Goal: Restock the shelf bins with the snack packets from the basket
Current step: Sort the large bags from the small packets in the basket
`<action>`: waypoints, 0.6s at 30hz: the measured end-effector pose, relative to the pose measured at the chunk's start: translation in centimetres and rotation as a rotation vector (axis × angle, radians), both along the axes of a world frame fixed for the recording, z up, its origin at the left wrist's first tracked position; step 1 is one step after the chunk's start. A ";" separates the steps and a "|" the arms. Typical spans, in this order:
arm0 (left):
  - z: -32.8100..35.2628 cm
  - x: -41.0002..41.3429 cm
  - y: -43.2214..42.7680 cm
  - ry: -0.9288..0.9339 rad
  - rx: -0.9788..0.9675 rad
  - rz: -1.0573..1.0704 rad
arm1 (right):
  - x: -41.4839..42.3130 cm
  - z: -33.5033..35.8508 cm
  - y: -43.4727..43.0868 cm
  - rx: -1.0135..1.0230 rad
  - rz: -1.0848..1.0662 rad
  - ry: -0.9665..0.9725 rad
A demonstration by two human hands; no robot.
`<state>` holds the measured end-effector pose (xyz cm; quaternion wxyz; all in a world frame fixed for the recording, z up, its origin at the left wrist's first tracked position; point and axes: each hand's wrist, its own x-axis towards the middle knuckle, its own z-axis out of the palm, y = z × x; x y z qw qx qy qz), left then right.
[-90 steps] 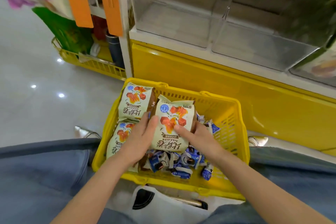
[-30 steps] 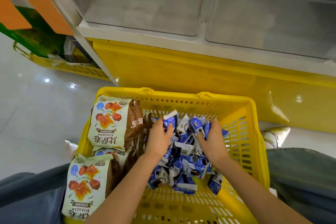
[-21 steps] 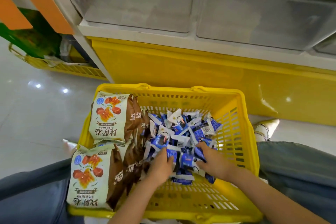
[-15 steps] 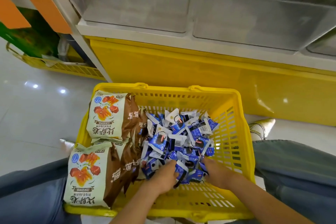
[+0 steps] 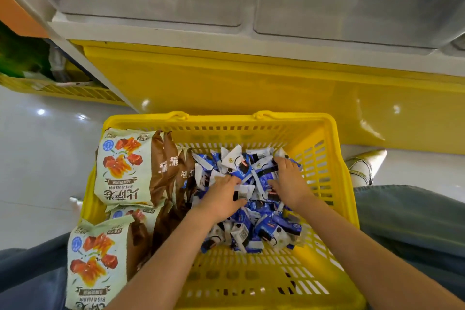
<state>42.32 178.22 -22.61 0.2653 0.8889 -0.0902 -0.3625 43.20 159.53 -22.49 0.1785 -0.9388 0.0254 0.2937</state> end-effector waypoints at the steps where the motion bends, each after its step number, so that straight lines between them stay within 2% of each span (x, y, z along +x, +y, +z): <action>1: -0.4 -0.1 -0.1 -0.033 0.030 -0.039 | 0.2 -0.2 0.0 -0.042 0.024 0.025; 4: -1.1 -0.3 -0.7 -0.126 0.092 -0.098 | 0.2 -0.3 0.0 -0.178 0.096 0.025; 7: -1.2 -0.6 -1.0 -0.143 0.091 -0.092 | -0.2 -0.3 0.1 -0.279 0.179 -0.008; 12: -0.2 -0.8 -0.2 -0.132 -0.072 0.077 | -2.0 0.6 0.1 -0.163 0.051 0.051; 16: 1.7 -1.6 0.2 -0.085 -0.263 0.290 | -3.5 2.0 -1.1 -0.194 0.134 0.041; 18: 2.1 -2.7 0.0 -0.052 -0.296 0.304 | -4.1 2.8 -1.5 -0.148 0.148 0.047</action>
